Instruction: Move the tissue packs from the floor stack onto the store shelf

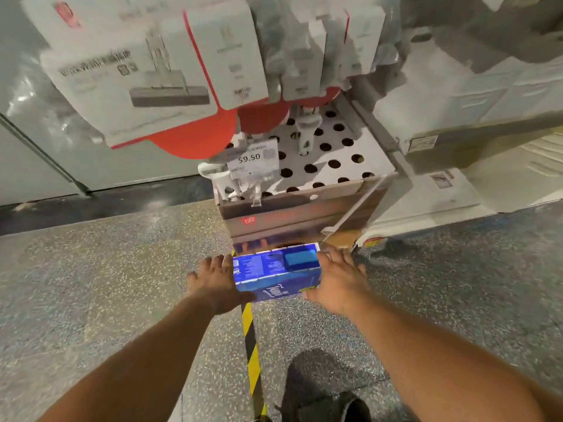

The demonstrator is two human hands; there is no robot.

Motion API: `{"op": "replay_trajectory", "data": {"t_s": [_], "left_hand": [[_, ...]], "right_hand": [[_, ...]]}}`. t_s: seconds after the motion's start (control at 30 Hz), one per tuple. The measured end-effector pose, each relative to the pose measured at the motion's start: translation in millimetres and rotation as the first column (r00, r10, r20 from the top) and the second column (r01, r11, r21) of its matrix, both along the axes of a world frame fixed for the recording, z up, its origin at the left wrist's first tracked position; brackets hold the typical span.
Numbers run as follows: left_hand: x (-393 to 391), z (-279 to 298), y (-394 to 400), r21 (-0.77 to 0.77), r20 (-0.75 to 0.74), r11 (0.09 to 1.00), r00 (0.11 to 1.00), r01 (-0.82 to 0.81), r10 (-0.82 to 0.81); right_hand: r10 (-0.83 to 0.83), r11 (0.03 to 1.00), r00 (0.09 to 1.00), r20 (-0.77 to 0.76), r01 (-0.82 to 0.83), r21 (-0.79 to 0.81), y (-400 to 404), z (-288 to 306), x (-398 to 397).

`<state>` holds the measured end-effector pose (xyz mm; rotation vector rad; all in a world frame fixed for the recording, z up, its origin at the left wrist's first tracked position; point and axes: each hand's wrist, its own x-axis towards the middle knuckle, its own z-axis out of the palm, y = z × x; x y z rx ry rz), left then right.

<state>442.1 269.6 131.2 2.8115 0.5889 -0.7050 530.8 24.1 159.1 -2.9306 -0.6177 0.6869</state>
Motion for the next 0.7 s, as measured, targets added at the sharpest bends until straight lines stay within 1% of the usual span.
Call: {"op": "replay_trajectory", "data": {"t_s": [0.1, 0.2, 0.3, 0.37, 0.43, 0.5, 0.57, 0.63, 0.7], "left_hand": [[31, -85, 6, 0.007, 0.009, 0.999, 0.999, -0.037, 0.037], [58, -159, 10, 0.055, -0.042, 0.996, 0.997, -0.067, 0.069], [77, -222, 19, 0.076, -0.093, 0.993, 0.991, -0.088, 0.095], [84, -254, 26, 0.078, -0.093, 0.991, 0.989, -0.106, 0.113], [87, -279, 33, 0.098, -0.082, 0.989, 0.989, -0.113, 0.121], [87, -295, 34, 0.125, -0.017, 0.985, 0.992, -0.119, 0.122], [82, -298, 30, 0.130, 0.039, 0.982, 0.991, -0.136, 0.132], [76, -298, 26, 0.125, 0.028, 0.984, 0.992, -0.126, 0.123], [73, -298, 25, 0.115, 0.005, 0.986, 0.993, -0.119, 0.120]], "right_hand": [[0.040, 0.999, 0.999, -0.013, -0.040, 0.000, 8, -91, 33], [0.073, 0.997, 0.997, 0.005, -0.073, -0.006, 17, -174, 65], [0.090, 0.996, 0.996, -0.008, -0.090, -0.007, 23, -240, 89], [0.109, 0.994, 0.994, 0.004, -0.109, 0.005, 29, -273, 103], [0.125, 0.992, 0.991, 0.040, -0.126, 0.029, 38, -299, 118], [0.143, 0.989, 0.987, 0.068, -0.145, 0.027, 46, -315, 127], [0.161, 0.987, 0.984, 0.075, -0.161, -0.007, 49, -321, 128], [0.175, 0.984, 0.981, 0.085, -0.170, -0.056, 49, -321, 123], [0.176, 0.982, 0.983, 0.056, -0.171, -0.082, 50, -317, 124]]}}
